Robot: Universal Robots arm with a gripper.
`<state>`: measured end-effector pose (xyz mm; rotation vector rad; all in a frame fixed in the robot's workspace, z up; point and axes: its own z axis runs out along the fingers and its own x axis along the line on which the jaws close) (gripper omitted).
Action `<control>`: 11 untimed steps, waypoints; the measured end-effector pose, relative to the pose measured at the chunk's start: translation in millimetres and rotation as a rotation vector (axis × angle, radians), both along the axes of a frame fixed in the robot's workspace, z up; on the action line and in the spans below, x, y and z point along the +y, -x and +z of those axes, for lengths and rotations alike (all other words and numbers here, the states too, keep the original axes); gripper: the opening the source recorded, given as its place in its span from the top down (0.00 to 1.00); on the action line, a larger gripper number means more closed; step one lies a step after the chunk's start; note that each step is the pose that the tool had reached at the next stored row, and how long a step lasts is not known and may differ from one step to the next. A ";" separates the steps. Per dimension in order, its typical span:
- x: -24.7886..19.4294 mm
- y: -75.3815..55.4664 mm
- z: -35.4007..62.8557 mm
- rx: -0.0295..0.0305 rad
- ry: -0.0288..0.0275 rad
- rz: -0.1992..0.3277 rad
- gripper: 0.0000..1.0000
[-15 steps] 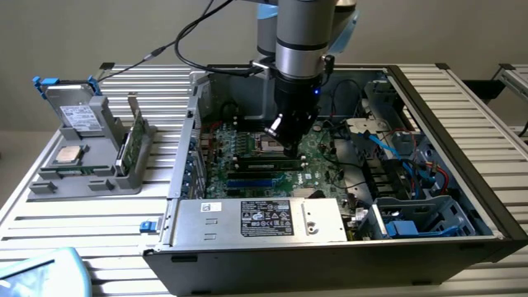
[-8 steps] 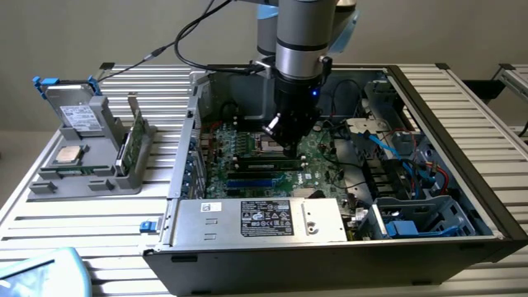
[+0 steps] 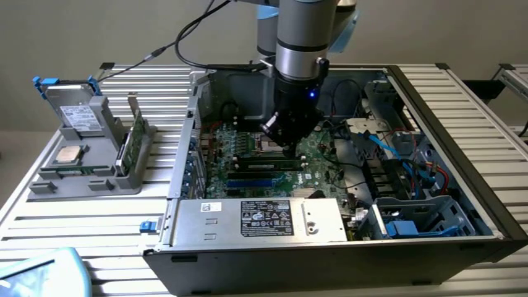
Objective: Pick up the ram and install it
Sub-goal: 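Press down the ram until it locks into place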
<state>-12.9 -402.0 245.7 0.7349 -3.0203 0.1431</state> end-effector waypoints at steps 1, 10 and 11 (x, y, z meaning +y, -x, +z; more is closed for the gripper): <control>0.0 0.0 -0.1 -0.0004 0.0000 -0.015 0.90; 0.0 0.0 -1.1 -0.0045 0.0000 -0.150 0.90; 0.0 0.0 -1.2 -0.0049 0.0000 -0.165 0.90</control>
